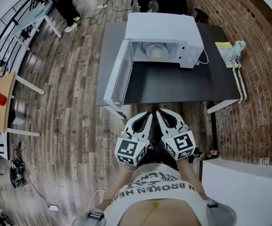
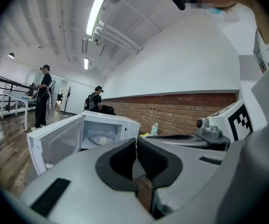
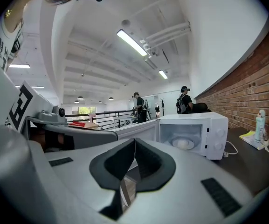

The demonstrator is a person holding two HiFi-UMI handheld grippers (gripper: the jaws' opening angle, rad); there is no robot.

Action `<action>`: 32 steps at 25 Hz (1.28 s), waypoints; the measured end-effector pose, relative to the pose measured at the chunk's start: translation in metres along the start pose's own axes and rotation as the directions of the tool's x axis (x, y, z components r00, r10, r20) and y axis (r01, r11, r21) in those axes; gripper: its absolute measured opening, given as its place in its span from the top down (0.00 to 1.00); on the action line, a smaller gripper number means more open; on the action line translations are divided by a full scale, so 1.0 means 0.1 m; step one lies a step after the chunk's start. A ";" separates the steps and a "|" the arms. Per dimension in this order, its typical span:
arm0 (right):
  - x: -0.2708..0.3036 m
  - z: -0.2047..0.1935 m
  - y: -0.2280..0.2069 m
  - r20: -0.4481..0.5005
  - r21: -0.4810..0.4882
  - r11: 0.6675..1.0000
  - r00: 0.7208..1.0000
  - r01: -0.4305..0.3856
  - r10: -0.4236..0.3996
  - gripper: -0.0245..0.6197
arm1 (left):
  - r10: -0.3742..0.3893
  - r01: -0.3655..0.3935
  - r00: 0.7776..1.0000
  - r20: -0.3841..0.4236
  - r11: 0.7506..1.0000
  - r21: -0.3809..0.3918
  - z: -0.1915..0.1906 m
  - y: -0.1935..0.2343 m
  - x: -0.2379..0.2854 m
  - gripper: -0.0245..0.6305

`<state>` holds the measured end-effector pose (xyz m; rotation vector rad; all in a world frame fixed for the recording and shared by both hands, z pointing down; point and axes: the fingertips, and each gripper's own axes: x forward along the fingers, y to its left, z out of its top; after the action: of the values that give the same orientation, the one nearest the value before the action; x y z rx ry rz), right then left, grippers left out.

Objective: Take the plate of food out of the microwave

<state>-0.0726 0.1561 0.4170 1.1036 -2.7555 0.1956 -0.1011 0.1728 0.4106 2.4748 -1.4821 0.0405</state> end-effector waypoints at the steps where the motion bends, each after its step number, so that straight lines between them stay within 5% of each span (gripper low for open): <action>1: 0.04 0.01 -0.03 0.000 -0.001 1.000 1.000 -0.007 0.007 0.95 | 0.009 -0.009 1.000 -0.001 1.000 0.008 0.01 0.03 0.03 0.94; 32: 1.14 0.38 -1.80 0.005 0.000 0.993 0.993 -0.117 0.117 0.95 | 0.094 -0.093 0.995 -0.029 0.995 0.025 0.41 0.48 2.02 0.94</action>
<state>-0.0332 -0.0571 0.4138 0.9448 -2.8265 0.2075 -0.0498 -0.0329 0.4118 2.4107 -1.5927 0.1123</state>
